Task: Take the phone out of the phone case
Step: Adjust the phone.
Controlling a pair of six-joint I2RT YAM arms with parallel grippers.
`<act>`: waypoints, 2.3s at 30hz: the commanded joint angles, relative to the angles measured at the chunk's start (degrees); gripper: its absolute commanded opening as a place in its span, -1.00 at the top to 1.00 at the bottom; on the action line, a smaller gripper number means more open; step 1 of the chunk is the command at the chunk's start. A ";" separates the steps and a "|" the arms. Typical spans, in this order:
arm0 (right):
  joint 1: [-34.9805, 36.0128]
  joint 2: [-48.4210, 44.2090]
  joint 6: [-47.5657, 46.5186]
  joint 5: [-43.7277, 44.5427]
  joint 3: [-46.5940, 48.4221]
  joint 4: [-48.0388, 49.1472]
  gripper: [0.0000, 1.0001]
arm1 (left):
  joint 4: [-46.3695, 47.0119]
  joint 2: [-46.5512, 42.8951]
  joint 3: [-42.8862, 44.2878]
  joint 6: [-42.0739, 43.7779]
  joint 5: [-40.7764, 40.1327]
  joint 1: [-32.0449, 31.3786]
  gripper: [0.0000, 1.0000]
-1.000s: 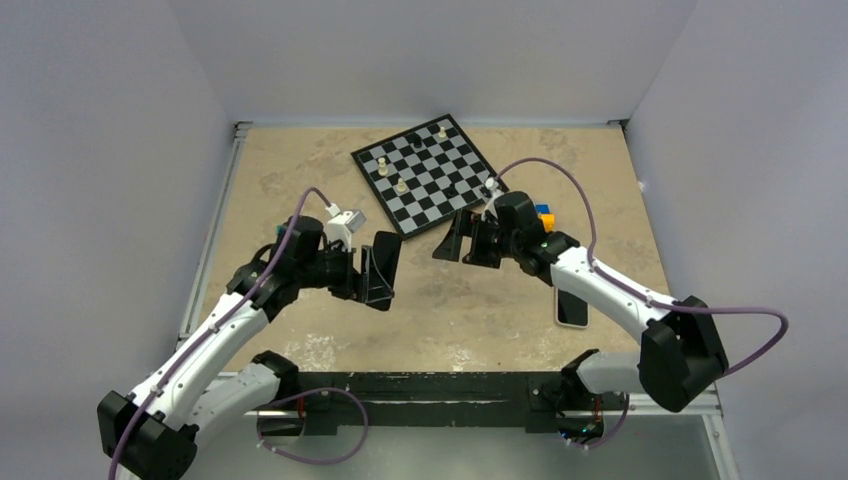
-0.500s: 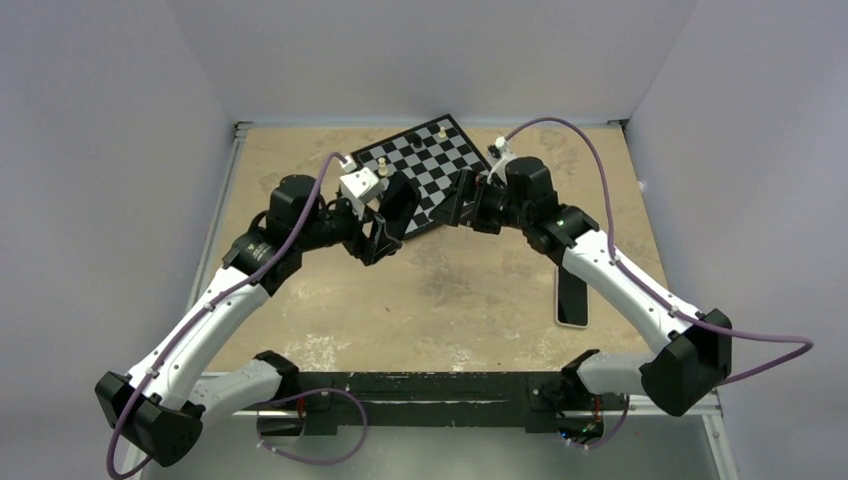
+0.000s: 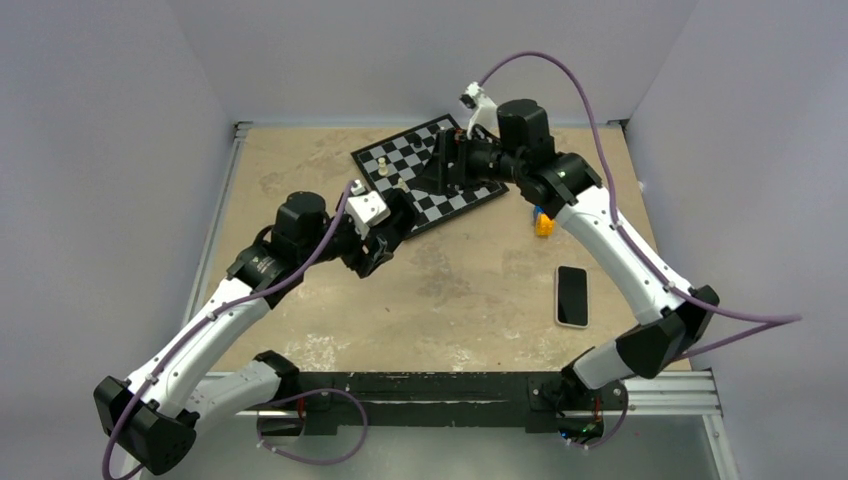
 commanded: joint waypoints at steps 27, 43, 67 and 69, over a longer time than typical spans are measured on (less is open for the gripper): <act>1.78 -12.69 32.35 1.23 -45.85 69.66 1.00 | 18.91 -11.99 -5.63 -20.20 -10.46 -0.98 -1.00; 3.05 -16.85 53.33 9.31 -66.06 110.82 1.00 | 60.43 -3.23 -17.88 -71.92 2.42 0.05 -0.44; 6.96 -19.74 46.54 10.16 -64.84 101.77 1.00 | 63.87 -2.81 -17.81 -72.24 4.02 -0.24 0.24; 7.57 -20.01 45.78 10.43 -64.48 100.56 1.00 | 64.76 -1.93 -17.89 -72.76 4.49 -0.22 0.49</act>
